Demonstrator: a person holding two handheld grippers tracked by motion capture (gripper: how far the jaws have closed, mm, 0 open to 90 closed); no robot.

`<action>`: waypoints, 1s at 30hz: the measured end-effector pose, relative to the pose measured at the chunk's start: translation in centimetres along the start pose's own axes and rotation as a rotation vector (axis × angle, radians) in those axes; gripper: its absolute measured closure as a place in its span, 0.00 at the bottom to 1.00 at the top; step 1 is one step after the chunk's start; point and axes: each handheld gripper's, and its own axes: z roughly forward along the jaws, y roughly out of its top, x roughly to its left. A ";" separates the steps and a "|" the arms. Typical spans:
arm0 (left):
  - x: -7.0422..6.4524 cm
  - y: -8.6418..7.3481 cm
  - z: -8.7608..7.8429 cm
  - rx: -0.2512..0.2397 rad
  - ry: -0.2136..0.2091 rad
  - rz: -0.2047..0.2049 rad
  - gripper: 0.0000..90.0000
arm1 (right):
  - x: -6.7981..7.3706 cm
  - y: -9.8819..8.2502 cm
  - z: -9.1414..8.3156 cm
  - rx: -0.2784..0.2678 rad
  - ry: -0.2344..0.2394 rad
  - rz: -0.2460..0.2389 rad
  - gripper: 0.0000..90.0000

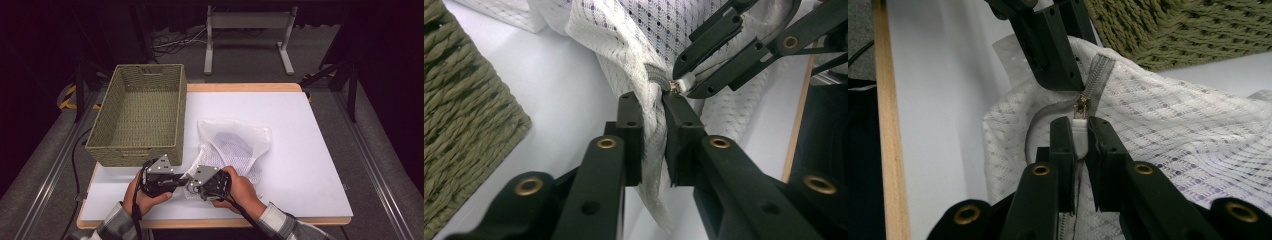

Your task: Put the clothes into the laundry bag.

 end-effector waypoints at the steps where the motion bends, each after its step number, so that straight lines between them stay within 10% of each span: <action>1: -0.1 0.1 0.0 -0.011 0.004 -0.003 0.96 | -0.1 0.0 0.0 -0.002 -0.002 0.001 0.91; 11: -0.3 -0.3 -0.4 -0.118 0.033 -0.048 0.99 | -0.2 -0.1 -0.2 -0.006 -0.026 0.017 0.91; 30: 0.2 -0.8 -0.7 -0.135 0.073 -0.052 0.99 | -0.4 -1.6 -0.3 0.066 0.015 0.017 0.91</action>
